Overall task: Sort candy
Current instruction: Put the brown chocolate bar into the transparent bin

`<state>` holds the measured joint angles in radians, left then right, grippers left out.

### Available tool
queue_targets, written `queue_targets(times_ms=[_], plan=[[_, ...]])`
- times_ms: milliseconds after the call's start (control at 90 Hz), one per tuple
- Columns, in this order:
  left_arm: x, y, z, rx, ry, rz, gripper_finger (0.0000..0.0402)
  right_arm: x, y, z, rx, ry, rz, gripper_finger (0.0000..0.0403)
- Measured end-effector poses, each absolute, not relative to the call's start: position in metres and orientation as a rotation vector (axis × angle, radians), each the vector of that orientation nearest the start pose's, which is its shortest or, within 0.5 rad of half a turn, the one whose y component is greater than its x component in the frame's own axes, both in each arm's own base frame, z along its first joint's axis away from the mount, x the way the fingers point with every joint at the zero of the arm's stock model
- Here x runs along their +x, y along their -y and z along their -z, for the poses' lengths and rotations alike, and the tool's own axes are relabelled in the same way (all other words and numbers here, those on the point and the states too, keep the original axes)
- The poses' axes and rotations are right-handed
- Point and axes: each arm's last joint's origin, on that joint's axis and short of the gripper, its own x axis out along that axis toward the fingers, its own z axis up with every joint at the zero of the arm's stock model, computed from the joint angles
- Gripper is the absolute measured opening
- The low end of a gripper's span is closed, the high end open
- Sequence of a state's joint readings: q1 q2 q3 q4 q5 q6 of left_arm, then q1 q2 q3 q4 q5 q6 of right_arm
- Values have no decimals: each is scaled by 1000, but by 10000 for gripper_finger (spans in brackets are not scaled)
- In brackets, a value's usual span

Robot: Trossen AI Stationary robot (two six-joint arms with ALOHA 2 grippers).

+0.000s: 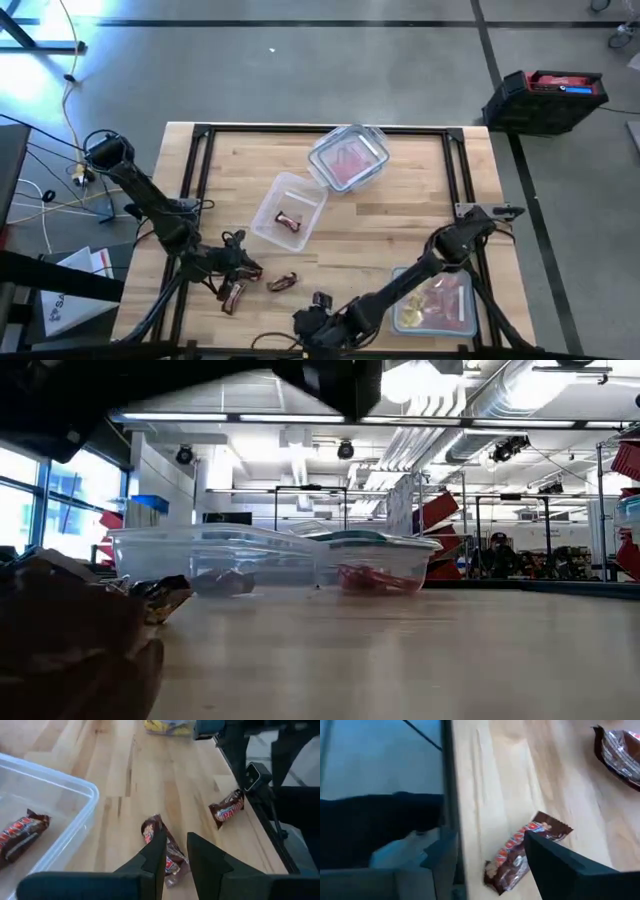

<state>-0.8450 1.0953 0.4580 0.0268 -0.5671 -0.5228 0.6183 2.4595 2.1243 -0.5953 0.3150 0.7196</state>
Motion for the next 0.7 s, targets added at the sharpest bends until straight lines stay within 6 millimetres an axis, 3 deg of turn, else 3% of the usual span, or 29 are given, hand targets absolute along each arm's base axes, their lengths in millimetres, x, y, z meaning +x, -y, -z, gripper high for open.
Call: queue_targets(times_ms=[156,356,700], plan=[[149,147,-185,-118,-532,141,60,443,-295,-143,240,-913,156,198],[149,147,-184,-117,-532,141,60,441,-279,-141,207,-975,270,198],[149,147,-185,-120,-528,142,60,447,-260,-134,225,-1096,241,189]])
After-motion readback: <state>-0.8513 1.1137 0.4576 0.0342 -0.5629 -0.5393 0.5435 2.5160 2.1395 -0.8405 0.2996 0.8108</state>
